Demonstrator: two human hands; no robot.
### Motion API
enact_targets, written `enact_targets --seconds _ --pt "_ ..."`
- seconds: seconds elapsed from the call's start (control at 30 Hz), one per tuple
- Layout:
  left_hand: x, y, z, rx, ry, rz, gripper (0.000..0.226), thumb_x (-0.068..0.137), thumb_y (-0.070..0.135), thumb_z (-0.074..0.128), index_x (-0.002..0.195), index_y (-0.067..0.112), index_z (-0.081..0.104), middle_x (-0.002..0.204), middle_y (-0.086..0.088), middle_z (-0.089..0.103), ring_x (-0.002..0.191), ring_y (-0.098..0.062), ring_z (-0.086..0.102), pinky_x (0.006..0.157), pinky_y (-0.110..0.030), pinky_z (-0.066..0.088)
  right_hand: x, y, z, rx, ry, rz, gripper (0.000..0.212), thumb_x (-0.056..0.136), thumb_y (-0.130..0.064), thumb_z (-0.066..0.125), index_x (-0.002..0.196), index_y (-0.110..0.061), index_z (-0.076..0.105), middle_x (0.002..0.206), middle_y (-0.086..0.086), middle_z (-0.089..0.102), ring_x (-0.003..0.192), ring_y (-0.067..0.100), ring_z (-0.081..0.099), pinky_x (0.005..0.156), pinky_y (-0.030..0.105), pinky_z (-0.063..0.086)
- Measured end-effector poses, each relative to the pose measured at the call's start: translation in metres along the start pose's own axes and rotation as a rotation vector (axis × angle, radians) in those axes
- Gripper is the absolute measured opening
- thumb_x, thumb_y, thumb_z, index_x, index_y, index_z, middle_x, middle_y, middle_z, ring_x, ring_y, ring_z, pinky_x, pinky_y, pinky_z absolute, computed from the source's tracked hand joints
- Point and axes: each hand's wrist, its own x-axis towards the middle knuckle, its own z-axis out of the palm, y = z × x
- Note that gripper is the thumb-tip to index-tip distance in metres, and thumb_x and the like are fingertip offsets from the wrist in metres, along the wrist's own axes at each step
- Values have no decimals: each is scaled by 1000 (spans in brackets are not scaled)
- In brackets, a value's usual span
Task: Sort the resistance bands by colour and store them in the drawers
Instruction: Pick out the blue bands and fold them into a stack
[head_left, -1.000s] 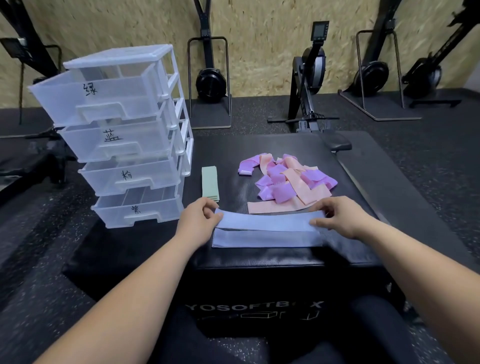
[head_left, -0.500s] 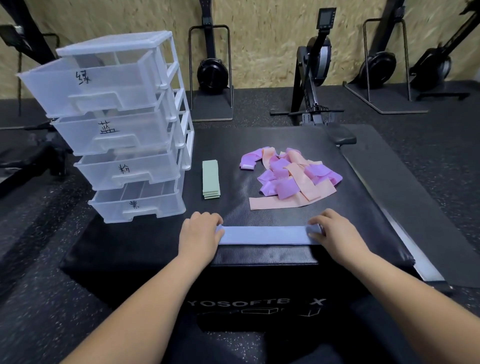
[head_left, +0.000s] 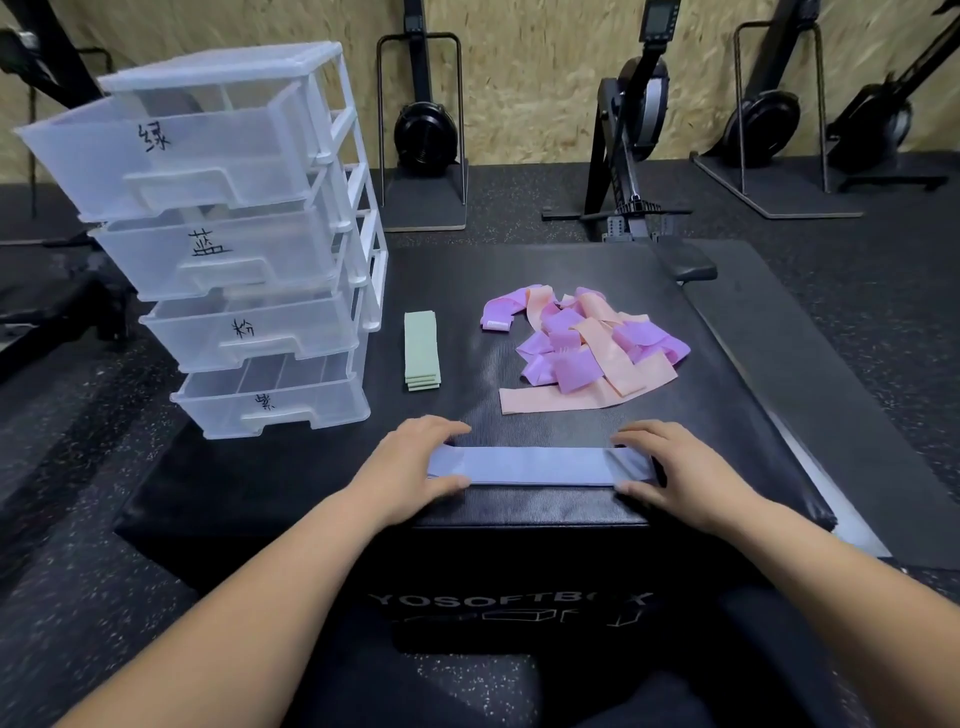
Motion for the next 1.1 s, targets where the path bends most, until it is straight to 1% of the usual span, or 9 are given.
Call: enact_targets --seconds 0.07,0.2,0.33,0.53,0.7,0.8,0.9,1.03,1.1 --pt "0 -3 -2 32 -87 7 69 87 48 81 148 39 52 142 16 56 133 -12 47 114 -39 41 2 2 -3 -35 -44 -6 57 84 -52 81 136 -39 61 132 -18 59 123 11 52 100 31 47" --pt "3 -4 -7 68 -90 8 59 87 46 81 140 42 56 132 18 58 123 -10 47 108 -37 43 6 1 -8 -53 -52 -9 54 84 -49 82 133 -39 63 121 -17 63 114 13 55 96 33 48" --pt "6 -4 -10 85 -101 6 62 84 50 82 140 42 56 132 21 58 123 -8 48 107 -34 44 8 4 -10 -59 -72 -18 54 82 -54 82 130 -41 63 121 -21 61 114 11 56 95 34 50" --pt "23 -1 -15 43 -123 14 67 79 69 75 138 42 58 122 21 60 119 -5 54 105 -35 48 22 5 -16 -42 -86 -14 61 79 -83 63 129 -47 61 122 -28 56 115 1 53 95 34 53" --pt "65 25 -13 36 -94 50 66 87 63 73 144 36 56 132 12 57 123 -12 55 107 -38 46 63 -3 -28 -55 -55 40 63 84 -67 73 141 -44 57 151 -14 44 139 15 40 103 36 48" --pt "96 42 -4 81 -109 52 79 86 59 76 155 34 44 152 6 46 140 -20 45 115 -43 41 101 -8 -30 -187 -124 112 82 81 -67 74 153 -49 38 170 -2 19 154 29 18 113 49 44" --pt "126 54 10 167 -151 4 103 82 63 78 165 32 24 171 -6 22 157 -28 23 125 -47 29 142 -9 -32 -311 -171 173 99 74 -71 74 157 -55 21 174 2 -2 159 35 2 114 63 38" --pt "159 66 21 249 -208 -56 129 74 72 81 168 32 4 176 -11 4 162 -32 3 130 -49 16 186 -3 -37 -317 -234 246 119 63 -72 81 157 -59 9 171 -4 -19 160 36 -11 114 71 29" --pt "168 66 26 268 -246 -76 136 70 73 83 168 33 -1 176 -11 1 163 -34 1 130 -49 14 199 7 -37 -309 -280 267 121 58 -76 82 156 -59 13 170 -8 -13 159 35 -5 114 68 31"
